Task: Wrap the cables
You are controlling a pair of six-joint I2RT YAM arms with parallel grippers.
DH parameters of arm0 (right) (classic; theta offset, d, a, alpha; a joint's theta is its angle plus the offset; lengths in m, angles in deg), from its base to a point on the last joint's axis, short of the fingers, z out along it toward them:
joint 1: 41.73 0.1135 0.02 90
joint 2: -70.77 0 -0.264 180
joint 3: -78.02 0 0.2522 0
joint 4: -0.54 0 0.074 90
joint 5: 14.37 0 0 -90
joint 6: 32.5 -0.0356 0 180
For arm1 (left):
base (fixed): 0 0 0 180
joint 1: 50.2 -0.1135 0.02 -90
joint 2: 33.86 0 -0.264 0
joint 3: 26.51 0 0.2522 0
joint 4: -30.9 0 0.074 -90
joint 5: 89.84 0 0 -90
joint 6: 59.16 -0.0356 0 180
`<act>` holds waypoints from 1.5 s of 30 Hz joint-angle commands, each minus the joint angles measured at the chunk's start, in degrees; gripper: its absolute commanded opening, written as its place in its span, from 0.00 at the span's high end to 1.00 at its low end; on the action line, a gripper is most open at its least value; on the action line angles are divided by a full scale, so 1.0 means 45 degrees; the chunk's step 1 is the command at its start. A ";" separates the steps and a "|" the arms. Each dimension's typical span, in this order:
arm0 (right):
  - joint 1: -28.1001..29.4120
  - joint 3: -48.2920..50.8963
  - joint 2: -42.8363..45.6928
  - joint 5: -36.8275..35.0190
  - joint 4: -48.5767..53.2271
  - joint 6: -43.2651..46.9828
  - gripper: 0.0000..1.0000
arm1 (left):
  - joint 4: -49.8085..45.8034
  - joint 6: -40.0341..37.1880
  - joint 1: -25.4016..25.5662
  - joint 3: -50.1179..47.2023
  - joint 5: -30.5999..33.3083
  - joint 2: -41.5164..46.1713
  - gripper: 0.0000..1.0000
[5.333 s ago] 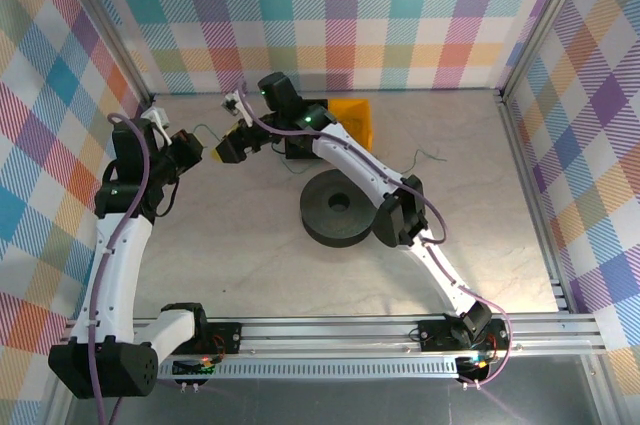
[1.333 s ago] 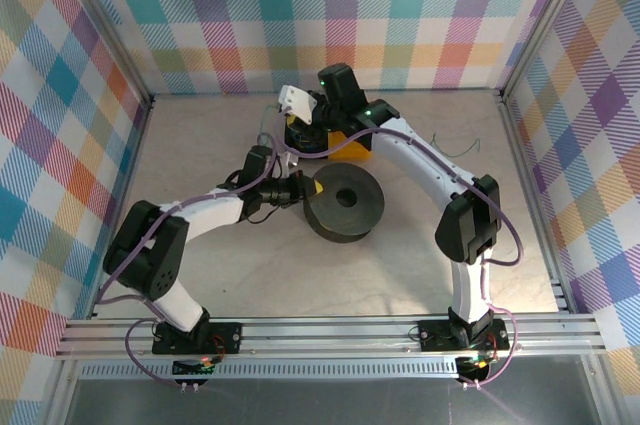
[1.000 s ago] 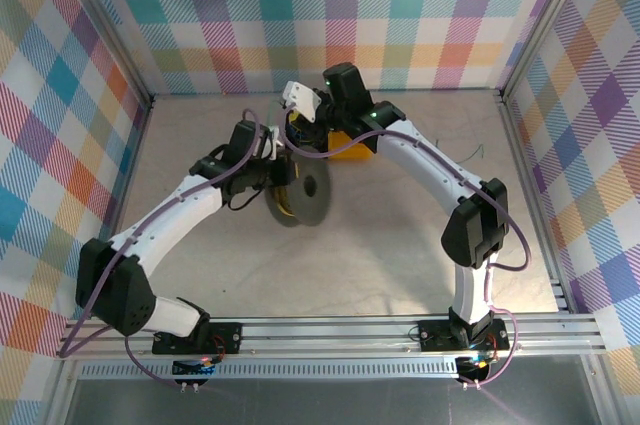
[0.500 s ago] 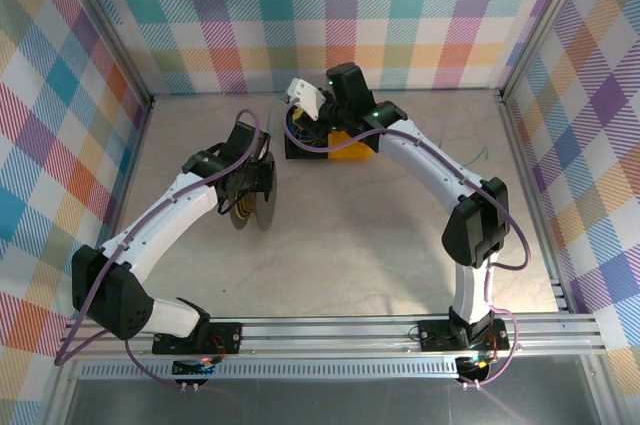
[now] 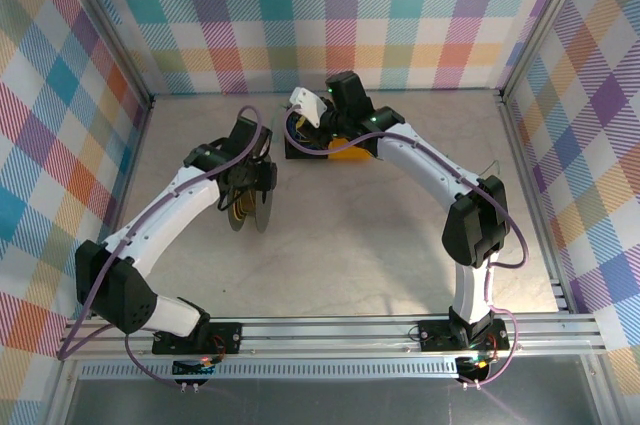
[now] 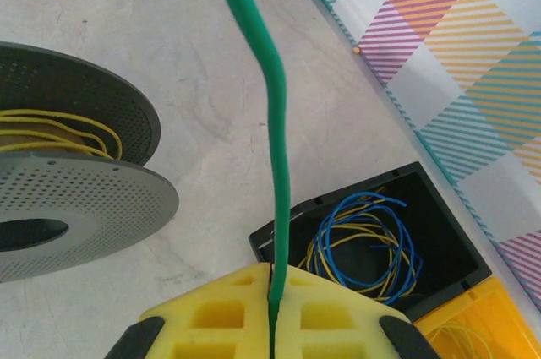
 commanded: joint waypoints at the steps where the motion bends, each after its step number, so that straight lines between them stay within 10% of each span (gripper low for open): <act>1: -0.0128 0.0273 0.0506 0.0179 -0.0479 -0.0274 1.00 | -0.0949 -0.0389 0.0099 0.1416 0.0317 0.0163 0.36; 7: -0.0126 0.0599 0.0538 0.0524 -0.0668 -0.0366 1.00 | -0.2811 -0.0897 -0.0099 0.3295 0.1799 0.0804 0.01; 10: -0.0034 0.0560 0.0383 0.0933 -0.0771 -0.0444 1.00 | -0.3241 -0.0876 -0.1174 0.2709 0.1690 0.1740 0.00; 15: 0.0587 0.0142 -0.0306 0.1209 -0.0567 -0.0411 1.00 | -0.3245 -0.0684 -0.2887 0.0025 0.0151 0.3260 0.16; 31: 0.2256 0.0262 -0.1687 0.0997 -0.0523 -0.0908 1.00 | -0.1054 0.0530 -0.2987 -0.3298 -0.2185 0.3618 0.78; 45: 0.2277 0.0939 -0.1902 -0.1951 -0.0658 -0.1476 1.00 | -0.1030 0.0462 -0.2984 -0.3048 -0.2047 0.3330 0.80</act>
